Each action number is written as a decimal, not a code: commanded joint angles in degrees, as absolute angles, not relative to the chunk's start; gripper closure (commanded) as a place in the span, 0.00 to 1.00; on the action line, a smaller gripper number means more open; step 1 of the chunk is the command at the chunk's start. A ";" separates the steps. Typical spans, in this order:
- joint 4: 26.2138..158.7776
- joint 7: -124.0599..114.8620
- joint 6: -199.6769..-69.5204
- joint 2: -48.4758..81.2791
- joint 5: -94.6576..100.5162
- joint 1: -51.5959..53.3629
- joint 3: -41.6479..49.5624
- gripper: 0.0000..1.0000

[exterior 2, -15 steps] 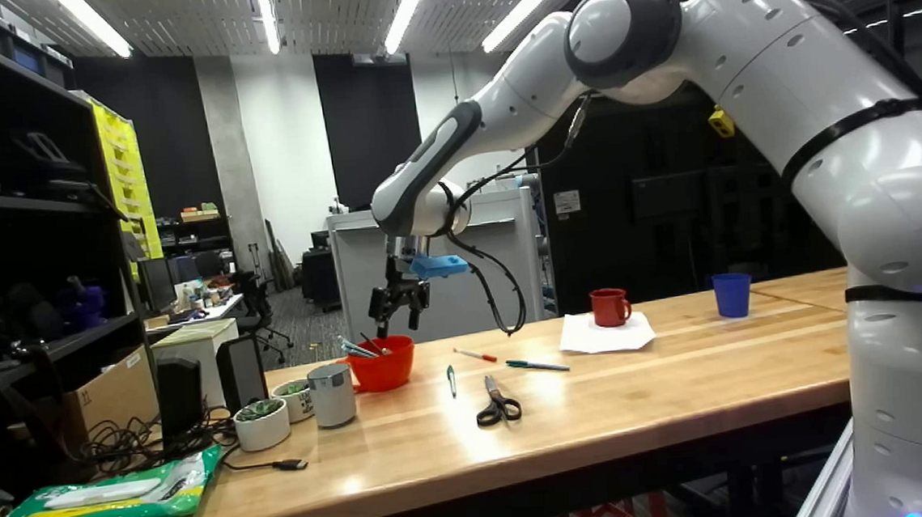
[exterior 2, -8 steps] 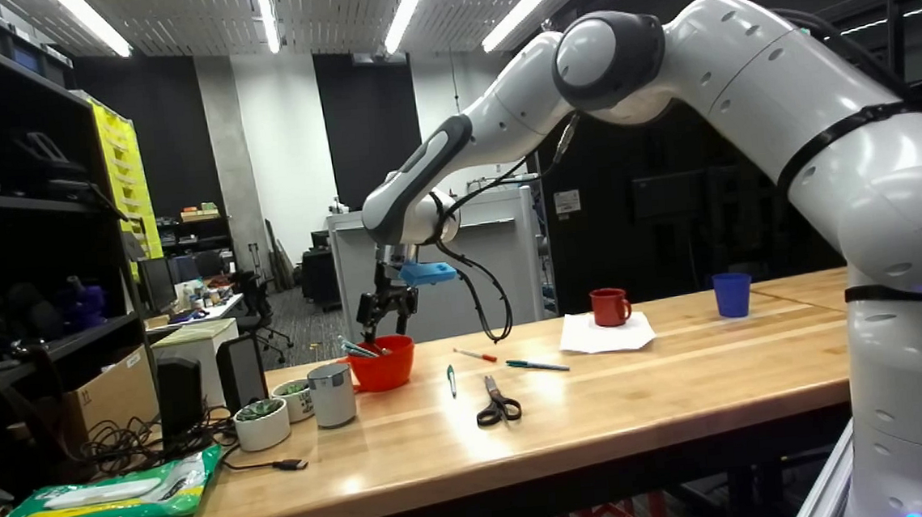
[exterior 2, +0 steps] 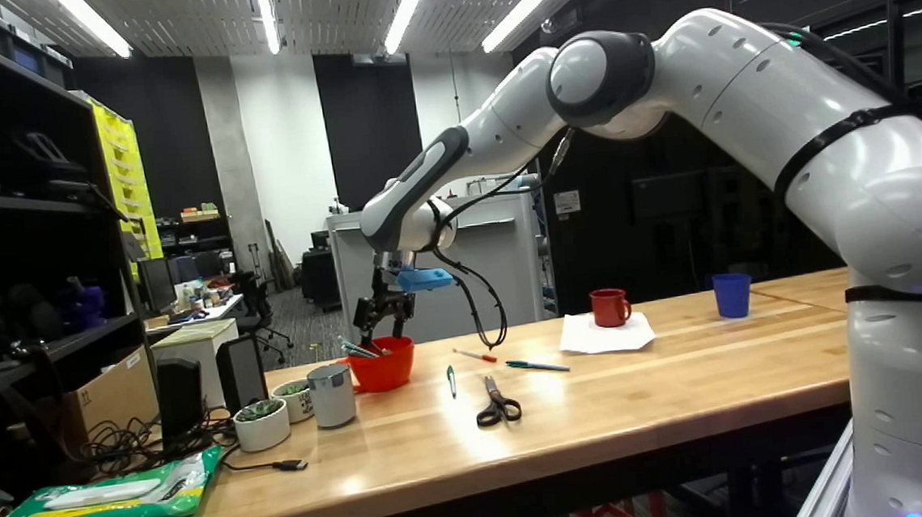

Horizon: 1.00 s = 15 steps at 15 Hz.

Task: Remove the purple pen from the orange bowl and put it on the counter.

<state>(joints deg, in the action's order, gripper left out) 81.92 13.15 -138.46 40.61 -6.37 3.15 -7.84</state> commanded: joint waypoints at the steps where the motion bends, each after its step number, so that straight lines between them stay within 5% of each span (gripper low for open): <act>1: 78.94 15.97 -137.45 42.65 -7.81 1.50 -10.66 0.00; 15: 70.61 26.32 -130.85 48.94 -14.85 -3.87 -17.27 0.00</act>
<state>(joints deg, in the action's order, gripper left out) 74.46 24.14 -133.48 46.58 -13.10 -3.13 -15.95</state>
